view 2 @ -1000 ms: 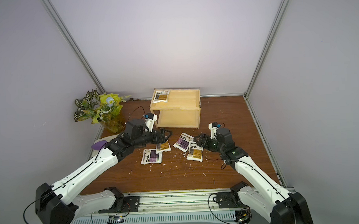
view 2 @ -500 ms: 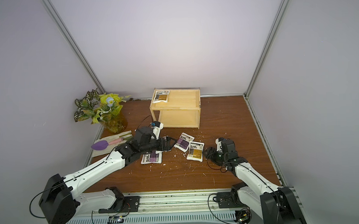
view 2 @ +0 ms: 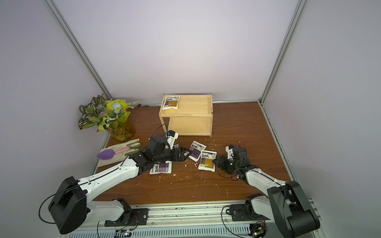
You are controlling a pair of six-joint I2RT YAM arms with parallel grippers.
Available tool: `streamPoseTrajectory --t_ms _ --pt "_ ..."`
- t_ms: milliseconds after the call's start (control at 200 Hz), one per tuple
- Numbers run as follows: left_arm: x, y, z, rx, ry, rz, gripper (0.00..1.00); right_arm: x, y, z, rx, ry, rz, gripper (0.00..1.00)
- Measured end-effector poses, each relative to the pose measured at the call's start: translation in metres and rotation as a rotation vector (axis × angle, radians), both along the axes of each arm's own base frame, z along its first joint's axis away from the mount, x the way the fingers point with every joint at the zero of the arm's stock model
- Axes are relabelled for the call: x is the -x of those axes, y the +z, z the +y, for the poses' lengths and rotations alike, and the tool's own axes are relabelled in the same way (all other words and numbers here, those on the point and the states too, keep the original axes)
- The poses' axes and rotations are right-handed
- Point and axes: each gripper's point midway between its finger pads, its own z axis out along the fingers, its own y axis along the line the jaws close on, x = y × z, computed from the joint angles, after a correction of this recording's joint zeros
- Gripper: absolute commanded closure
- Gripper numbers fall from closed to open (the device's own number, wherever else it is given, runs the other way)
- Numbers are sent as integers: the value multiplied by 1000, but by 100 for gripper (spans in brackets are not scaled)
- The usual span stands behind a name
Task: Place the bagged coffee beans on the shelf by color
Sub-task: Pick up the bagged coffee beans at the center of the board.
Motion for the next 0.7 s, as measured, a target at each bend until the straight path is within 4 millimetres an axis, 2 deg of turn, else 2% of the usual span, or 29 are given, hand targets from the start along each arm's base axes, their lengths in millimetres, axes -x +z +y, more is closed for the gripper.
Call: streamPoseTrajectory --t_ms 350,701 --pt "2 -10 -10 4 -30 21 0 -6 -3 12 -61 43 -5 51" --pt "7 -26 -17 -17 -53 55 0 -7 -6 15 -81 48 -9 59"
